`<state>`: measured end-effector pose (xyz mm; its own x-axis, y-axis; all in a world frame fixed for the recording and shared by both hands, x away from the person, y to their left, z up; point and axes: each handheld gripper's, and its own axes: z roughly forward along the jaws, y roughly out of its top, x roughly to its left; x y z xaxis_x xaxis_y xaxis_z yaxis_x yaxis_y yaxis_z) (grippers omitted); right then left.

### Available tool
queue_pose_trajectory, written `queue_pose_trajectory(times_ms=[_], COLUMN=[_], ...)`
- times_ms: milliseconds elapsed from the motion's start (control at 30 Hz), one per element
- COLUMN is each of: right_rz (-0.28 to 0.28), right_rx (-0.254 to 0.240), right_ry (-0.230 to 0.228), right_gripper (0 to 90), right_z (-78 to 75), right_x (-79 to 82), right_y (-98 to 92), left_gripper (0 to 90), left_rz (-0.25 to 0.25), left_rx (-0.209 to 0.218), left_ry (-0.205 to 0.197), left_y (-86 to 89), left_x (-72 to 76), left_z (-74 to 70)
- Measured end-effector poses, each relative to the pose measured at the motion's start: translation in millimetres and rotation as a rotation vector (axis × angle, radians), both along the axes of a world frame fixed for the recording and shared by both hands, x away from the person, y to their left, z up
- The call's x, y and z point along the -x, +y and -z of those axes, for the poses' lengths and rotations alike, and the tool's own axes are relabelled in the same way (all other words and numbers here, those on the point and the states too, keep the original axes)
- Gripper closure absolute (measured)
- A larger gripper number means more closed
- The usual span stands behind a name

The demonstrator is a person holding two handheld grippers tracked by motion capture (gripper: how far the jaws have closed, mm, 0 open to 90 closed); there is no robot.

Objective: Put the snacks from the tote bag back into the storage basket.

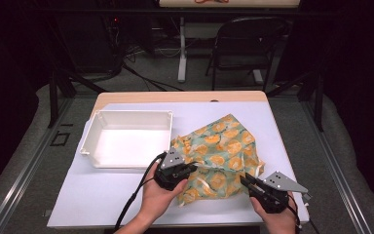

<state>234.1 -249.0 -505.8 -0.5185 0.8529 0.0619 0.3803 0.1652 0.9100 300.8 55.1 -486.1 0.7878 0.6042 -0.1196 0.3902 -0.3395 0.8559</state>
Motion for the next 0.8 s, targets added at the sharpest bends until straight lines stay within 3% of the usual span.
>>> queue_pose_trajectory(times_ms=[133, 167, 233, 367, 600, 633, 800], right_rz=[0.016, 0.022, 0.022, 0.037, 0.041, 0.038, 0.037], right_rx=[-0.008, -0.018, -0.015, -0.015, -0.021, -0.012, 0.017], right_ry=[-0.039, -0.074, -0.096, -0.151, -0.172, -0.172, -0.183], right_gripper=[90.0, 90.0, 90.0, 90.0, 90.0, 90.0, 90.0], right_z=[-12.7, -20.0, -23.5, -38.5, -48.7, -51.0, -57.2], right_x=[-9.0, -14.7, -17.7, -38.8, -69.0, -78.3, -95.4], right_y=[-0.3, 0.2, 0.3, 3.4, 13.3, 17.4, 24.4], left_gripper=[89.5, 89.2, 88.9, 88.1, 88.3, 88.3, 88.4], left_rz=[-0.023, -0.028, -0.043, -0.071, -0.149, -0.162, -0.207], left_rx=[0.013, 0.013, 0.02, 0.02, 0.026, 0.033, 0.029], left_ry=[-0.007, -0.014, -0.02, -0.045, -0.078, -0.074, -0.071], left_y=[0.8, 0.8, 0.5, 0.7, 6.9, 7.7, 9.8], left_x=[-6.3, -8.0, -11.3, -20.3, -44.9, -48.7, -66.4], left_z=[0.0, -0.2, -1.6, -7.6, -19.4, -19.8, -21.7])
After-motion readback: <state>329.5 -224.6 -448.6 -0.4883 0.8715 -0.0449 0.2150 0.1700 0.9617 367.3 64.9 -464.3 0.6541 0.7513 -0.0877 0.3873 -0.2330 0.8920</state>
